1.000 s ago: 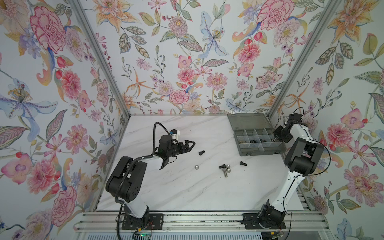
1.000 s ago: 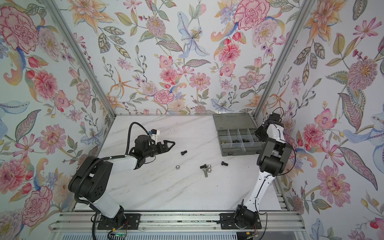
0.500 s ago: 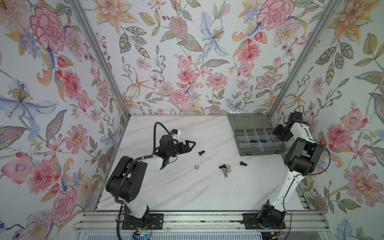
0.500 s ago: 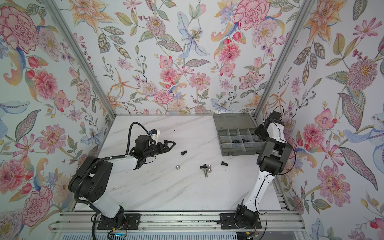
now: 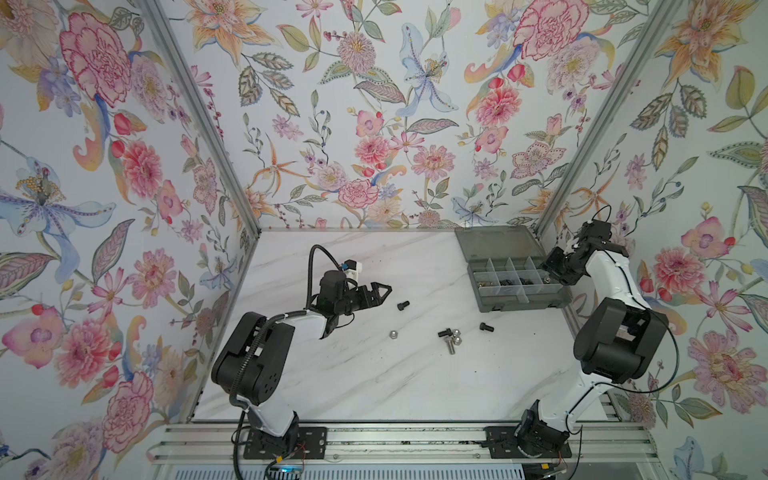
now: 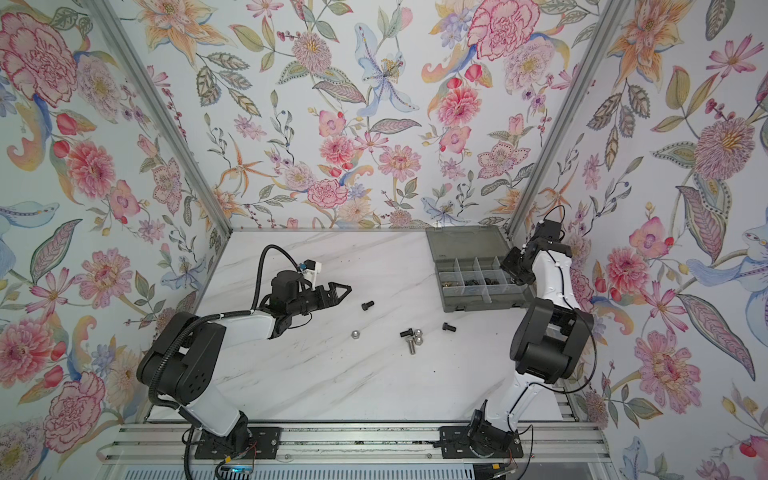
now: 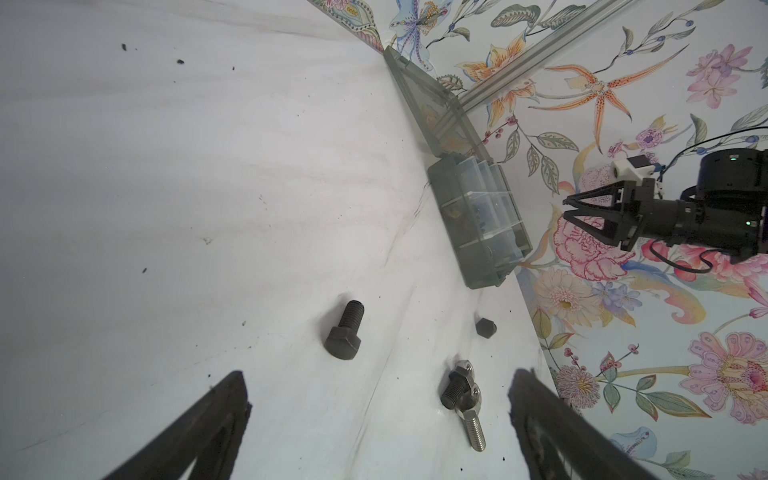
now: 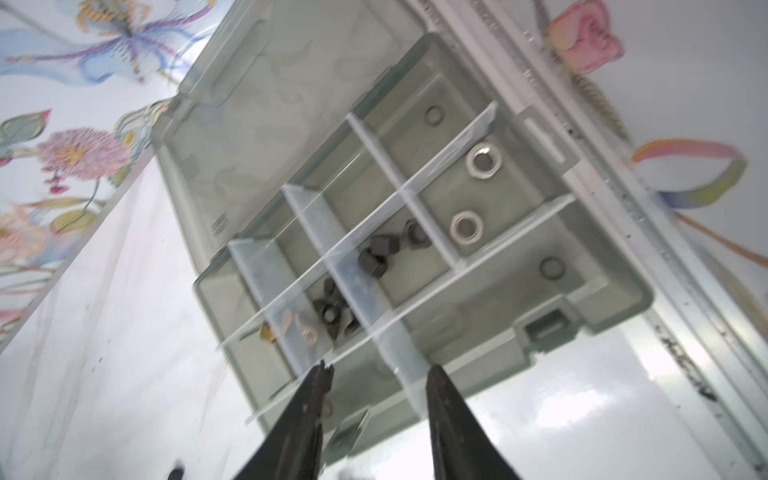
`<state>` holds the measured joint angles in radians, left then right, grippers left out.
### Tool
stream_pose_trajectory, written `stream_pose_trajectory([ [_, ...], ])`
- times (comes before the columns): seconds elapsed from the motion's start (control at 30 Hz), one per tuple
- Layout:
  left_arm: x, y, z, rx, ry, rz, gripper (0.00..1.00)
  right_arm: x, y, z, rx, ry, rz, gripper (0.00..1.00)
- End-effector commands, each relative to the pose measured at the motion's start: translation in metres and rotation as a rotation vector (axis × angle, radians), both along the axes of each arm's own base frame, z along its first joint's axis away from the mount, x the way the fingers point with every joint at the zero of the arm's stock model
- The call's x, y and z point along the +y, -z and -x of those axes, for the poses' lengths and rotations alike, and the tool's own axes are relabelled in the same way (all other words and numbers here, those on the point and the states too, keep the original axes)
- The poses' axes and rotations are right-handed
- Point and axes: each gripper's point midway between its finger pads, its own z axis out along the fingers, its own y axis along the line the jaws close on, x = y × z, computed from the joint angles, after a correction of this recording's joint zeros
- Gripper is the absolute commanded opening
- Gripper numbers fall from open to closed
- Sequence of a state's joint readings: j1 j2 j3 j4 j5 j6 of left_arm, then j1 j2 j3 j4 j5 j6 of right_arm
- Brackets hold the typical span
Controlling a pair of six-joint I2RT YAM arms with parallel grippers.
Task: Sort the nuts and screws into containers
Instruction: 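Move the open right gripper back to the cluster of silver nuts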
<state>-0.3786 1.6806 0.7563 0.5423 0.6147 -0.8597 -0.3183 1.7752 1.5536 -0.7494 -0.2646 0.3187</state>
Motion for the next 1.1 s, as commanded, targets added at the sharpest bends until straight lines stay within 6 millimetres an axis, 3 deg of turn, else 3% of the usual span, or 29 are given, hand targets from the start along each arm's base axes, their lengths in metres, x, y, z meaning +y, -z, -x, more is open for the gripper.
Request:
stream_pose_trajectory([
  [0.0, -0.004, -0.023, -0.005, -0.065, 0.004, -0.008, 0.99, 0.05, 0.012, 0.029, 0.058, -0.126, -0.064, 0.42],
  [0.2, 0.0, -0.022, -0.003, -0.061, -0.009, -0.023, 0.99, 0.129, 0.029, 0.072, 0.13, -0.293, -0.032, 0.43],
  [0.43, 0.004, -0.022, 0.0, -0.062, -0.021, -0.038, 0.99, 0.192, 0.058, 0.112, 0.227, -0.429, 0.042, 0.43],
  [0.6, 0.005, -0.026, 0.002, -0.067, -0.024, -0.04, 0.99, 0.218, 0.083, 0.135, 0.301, -0.495, 0.104, 0.43],
  [0.8, 0.006, -0.024, 0.006, -0.062, -0.031, -0.049, 0.99, 0.236, 0.11, 0.157, 0.362, -0.545, 0.14, 0.44],
  [0.9, 0.006, -0.021, 0.008, -0.052, -0.03, -0.055, 0.99, 0.239, 0.12, 0.163, 0.383, -0.551, 0.152, 0.43],
  [0.97, 0.006, -0.035, 0.009, -0.085, -0.032, -0.046, 0.99, 0.239, 0.124, 0.166, 0.393, -0.554, 0.165, 0.44],
  [1.07, 0.007, -0.037, 0.009, -0.089, -0.034, -0.05, 0.99, 0.237, 0.128, 0.169, 0.401, -0.554, 0.185, 0.44],
])
